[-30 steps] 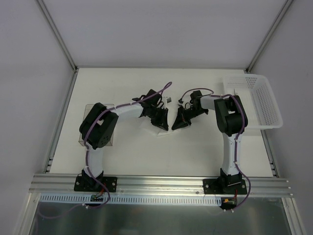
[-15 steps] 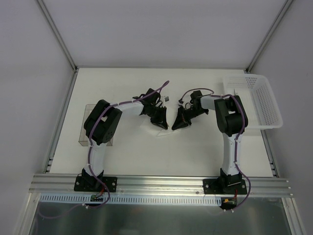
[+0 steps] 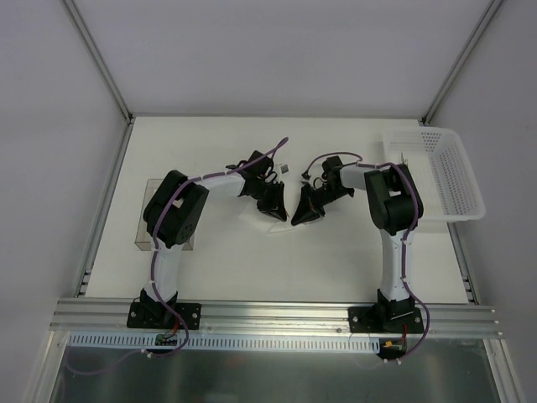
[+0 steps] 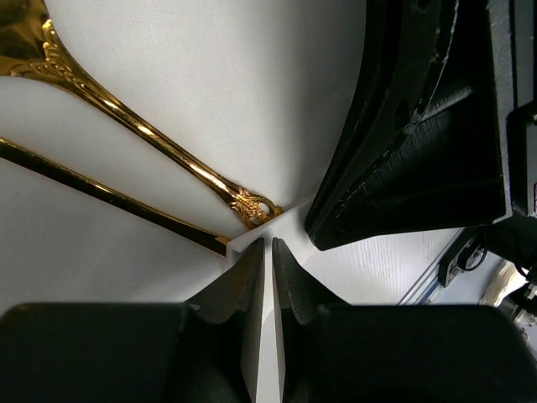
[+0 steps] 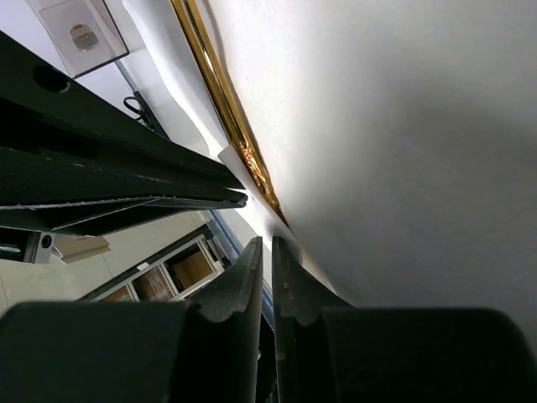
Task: Place the utensils on the paper napkin and roll it up
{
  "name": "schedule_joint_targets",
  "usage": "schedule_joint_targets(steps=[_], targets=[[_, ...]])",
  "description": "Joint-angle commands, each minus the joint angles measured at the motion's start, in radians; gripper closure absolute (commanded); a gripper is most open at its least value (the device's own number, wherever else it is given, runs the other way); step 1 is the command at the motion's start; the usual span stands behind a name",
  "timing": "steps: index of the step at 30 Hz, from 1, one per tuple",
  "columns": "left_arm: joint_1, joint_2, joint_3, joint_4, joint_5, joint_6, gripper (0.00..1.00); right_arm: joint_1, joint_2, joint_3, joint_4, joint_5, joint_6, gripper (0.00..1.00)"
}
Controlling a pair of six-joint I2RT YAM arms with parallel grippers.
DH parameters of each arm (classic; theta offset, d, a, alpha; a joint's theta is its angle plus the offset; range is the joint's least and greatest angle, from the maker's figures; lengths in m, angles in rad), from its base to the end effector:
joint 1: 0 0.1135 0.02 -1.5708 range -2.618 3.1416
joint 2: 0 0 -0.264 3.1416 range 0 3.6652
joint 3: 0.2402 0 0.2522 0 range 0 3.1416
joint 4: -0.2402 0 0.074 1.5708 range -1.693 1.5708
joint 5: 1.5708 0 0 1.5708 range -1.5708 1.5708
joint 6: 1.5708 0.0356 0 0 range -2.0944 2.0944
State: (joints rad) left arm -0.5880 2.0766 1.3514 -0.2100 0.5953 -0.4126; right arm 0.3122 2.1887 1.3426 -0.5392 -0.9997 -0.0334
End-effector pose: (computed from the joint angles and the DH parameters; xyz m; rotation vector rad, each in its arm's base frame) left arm 0.3488 -0.2565 0.1436 0.4968 2.6074 -1.1276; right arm 0.3690 0.1506 0.0934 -0.6040 2.6566 1.5066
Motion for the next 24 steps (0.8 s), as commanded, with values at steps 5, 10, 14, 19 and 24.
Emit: schedule_joint_targets(steps=[5, 10, 14, 19, 24], targets=[[0.011, -0.007, 0.023, 0.001, -0.011, -0.015, 0.83, 0.004, -0.015, 0.026, -0.038, 0.081, 0.018, 0.89], [0.031, -0.134, -0.018, 0.008, -0.066, -0.031, 0.68, -0.007, 0.003, 0.015, -0.045, 0.124, 0.058, 0.90], [0.092, -0.286, -0.129, 0.003, -0.156, -0.122, 0.61, -0.005, 0.003, 0.010, -0.050, 0.147, 0.076, 0.91], [0.120, -0.431, -0.290, -0.034, -0.244, -0.186, 0.56, -0.005, 0.005, 0.006, -0.048, 0.176, 0.095, 0.91], [0.123, -0.425, -0.380, -0.045, -0.258, -0.248, 0.55, -0.005, 0.011, -0.002, -0.050, 0.191, 0.107, 0.91]])
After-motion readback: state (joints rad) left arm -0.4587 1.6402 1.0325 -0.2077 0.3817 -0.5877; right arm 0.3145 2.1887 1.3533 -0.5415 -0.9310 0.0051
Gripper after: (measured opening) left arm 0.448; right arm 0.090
